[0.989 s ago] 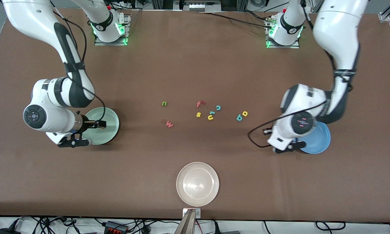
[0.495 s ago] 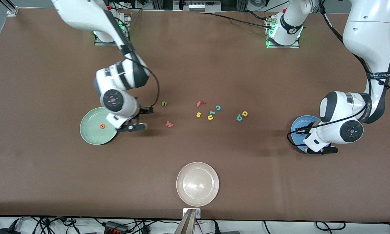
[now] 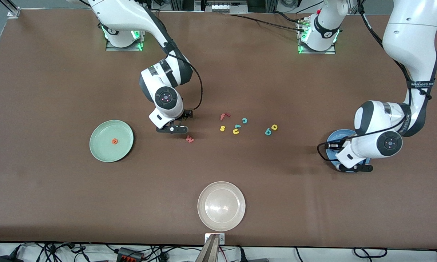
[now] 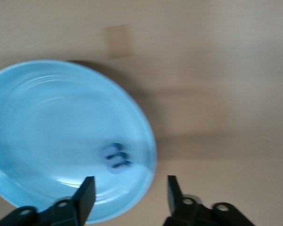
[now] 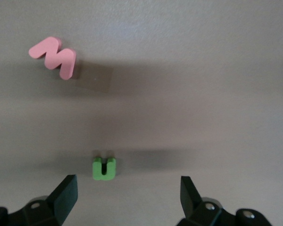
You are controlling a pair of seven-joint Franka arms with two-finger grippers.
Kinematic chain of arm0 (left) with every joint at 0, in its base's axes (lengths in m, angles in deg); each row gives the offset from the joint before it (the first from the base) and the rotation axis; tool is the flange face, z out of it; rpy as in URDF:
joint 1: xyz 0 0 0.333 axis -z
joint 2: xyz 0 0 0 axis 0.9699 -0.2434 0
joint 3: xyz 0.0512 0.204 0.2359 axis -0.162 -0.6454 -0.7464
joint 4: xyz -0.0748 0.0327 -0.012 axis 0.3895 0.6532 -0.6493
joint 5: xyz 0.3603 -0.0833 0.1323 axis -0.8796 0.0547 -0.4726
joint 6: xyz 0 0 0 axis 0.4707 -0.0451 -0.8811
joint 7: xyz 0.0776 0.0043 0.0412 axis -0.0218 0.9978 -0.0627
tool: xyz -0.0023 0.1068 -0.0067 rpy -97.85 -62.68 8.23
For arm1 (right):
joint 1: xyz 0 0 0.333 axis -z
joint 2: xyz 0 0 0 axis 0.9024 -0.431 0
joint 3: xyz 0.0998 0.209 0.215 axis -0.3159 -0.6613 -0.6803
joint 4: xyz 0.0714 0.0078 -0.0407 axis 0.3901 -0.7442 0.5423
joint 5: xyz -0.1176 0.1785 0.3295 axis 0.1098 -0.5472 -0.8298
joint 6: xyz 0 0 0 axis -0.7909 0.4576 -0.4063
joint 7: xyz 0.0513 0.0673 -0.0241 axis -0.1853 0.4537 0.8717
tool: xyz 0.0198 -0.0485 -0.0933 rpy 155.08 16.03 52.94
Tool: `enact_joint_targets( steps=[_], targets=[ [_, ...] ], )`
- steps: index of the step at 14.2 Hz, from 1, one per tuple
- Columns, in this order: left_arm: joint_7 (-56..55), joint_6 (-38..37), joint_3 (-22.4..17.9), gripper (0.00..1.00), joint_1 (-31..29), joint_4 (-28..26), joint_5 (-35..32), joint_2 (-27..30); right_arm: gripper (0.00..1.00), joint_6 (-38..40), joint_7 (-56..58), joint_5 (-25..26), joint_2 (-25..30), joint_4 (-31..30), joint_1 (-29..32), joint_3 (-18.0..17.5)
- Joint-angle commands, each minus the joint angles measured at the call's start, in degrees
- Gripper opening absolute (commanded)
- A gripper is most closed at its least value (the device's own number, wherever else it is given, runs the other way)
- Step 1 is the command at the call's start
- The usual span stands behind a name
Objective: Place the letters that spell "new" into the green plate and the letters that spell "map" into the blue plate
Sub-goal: 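Grasp the u with the right gripper while the left gripper grasps the q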
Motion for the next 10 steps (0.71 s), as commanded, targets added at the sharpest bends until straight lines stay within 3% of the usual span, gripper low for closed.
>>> enact_joint_targets(
  steps=[1, 5, 8, 10],
  targets=[
    [0.9, -3.4, 6.42, 1.0, 0.18, -0.62, -1.24, 3.68, 0.83, -2.75, -0.79, -4.12, 0.33, -1.15, -0.15, 0.35],
    [3.89, 1.85, 13.65, 1.0, 2.37, -4.3, -5.1, 3.34, 0.74, -4.43, -0.96, -5.1, -0.2, -2.55, -1.73, 0.35],
    [3.19, 8.6, 13.48, 1.0, 8.25, -7.29, -7.47, 1.58, 0.65, -8.9, -0.96, -5.63, -0.29, -5.0, -2.87, 0.35],
    [2.14, 10.3, 13.57, 1.0, 8.71, -8.44, -11.6, 1.14, 0.63, -9.53, -0.96, -5.63, -0.29, -5.28, -2.79, 0.35]
  ],
)
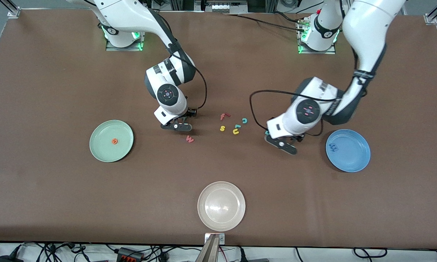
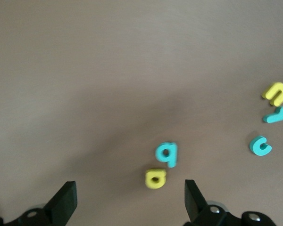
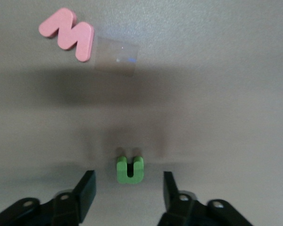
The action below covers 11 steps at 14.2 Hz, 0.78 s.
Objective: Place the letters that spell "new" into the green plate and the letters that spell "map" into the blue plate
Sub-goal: 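Grasp the u with the right gripper while the left gripper grasps the q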
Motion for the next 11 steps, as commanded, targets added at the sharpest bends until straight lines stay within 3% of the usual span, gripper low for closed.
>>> enact_joint_targets(
  steps=[1, 4, 6, 9, 11],
  targets=[
    [0.3, 3.28, 0.07, 1.0, -0.16, -1.63, -4.05, -0.96, 0.59, -1.43, -0.41, -0.99, 0.51, -1.24, -0.63, 0.27],
    [0.22, 9.6, -0.1, 1.0, -0.16, -2.33, -4.05, -4.22, 0.54, -2.04, -0.41, -0.99, -0.11, -1.16, -0.63, 0.27],
    [0.13, 9.62, -0.1, 1.0, 0.01, -2.42, -4.14, -5.1, 0.51, -2.31, -0.41, -0.99, -0.54, -1.07, -0.63, 0.27],
    [0.13, 9.71, -0.19, 0.8, 0.63, -2.77, -4.14, -5.37, 0.44, -2.31, -0.33, -0.99, -0.55, -0.98, -0.63, 0.27],
    [0.13, 9.71, -0.19, 0.56, 0.71, -2.86, -4.14, -5.71, 0.3, -2.31, -0.24, -0.99, -0.55, -0.89, -0.63, 0.27]
  ],
)
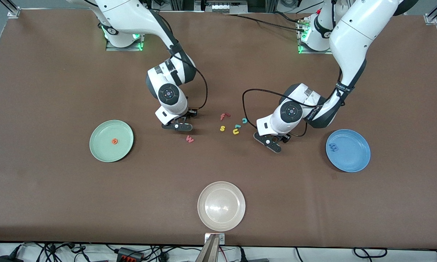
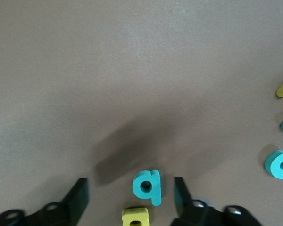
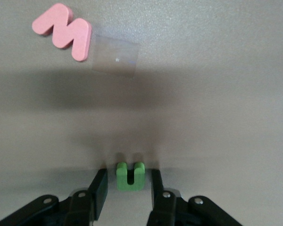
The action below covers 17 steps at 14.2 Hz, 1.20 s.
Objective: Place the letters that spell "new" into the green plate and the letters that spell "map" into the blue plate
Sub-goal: 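Put the u on the green plate while the left gripper places the q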
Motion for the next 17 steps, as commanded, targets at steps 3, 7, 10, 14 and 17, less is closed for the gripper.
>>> enact_joint_targets(
  steps=[3, 7, 10, 14, 17],
  targets=[
    [-0.04, 1.03, 0.05, 0.51, 1.22, -0.45, -2.07, -0.87, 0.08, -0.01, 0.69, -0.86, 0.71, 0.11, -0.41, 0.44],
    [-2.76, 0.5, -0.3, 0.24, 2.11, -0.45, -4.27, -0.79, 0.06, 2.62, 2.09, 0.1, 4.92, 0.73, 5.72, 1.23],
    [-2.85, -2.11, -0.22, 0.12, 1.41, -0.1, -4.27, 0.7, 0.06, 5.61, 11.9, 0.54, 6.77, 0.82, 10.48, 6.13],
    [-2.25, -19.76, -0.48, 0.12, -2.18, 5.33, -4.27, 7.29, 0.06, 9.04, 29.32, 0.54, 5.72, 2.58, 14.61, 13.09],
    [2.05, -23.23, -0.48, 0.12, -10.17, 7.89, -4.45, 7.65, 0.06, 12.02, 30.05, 0.54, 4.85, 2.31, 15.5, 13.1]
  ],
)
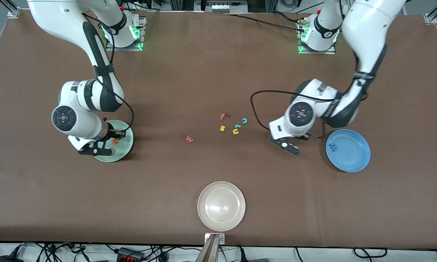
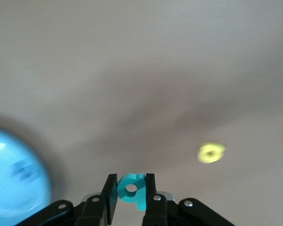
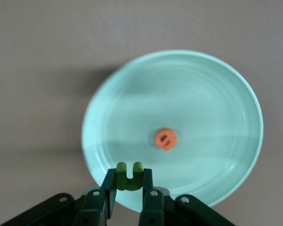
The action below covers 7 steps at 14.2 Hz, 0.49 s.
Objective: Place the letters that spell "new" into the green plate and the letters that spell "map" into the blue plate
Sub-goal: 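Put the u on the green plate while the left gripper places the q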
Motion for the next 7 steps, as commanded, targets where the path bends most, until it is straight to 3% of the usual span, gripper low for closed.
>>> enact_joint_targets(
  steps=[1, 7],
  targets=[
    [3.42, -0.95, 0.26, 0.12, -8.22, 0.73, -1.31, -0.21, 0.06, 1.87, 0.27, 0.28, -1.7, 0.62, -0.52, -0.47],
    [3.68, 6.24, 0.35, 0.18, -21.06, -1.73, -1.67, -6.78, 0.08, 0.29, 1.5, 0.28, -3.37, 1.06, 0.44, -0.38]
  ],
)
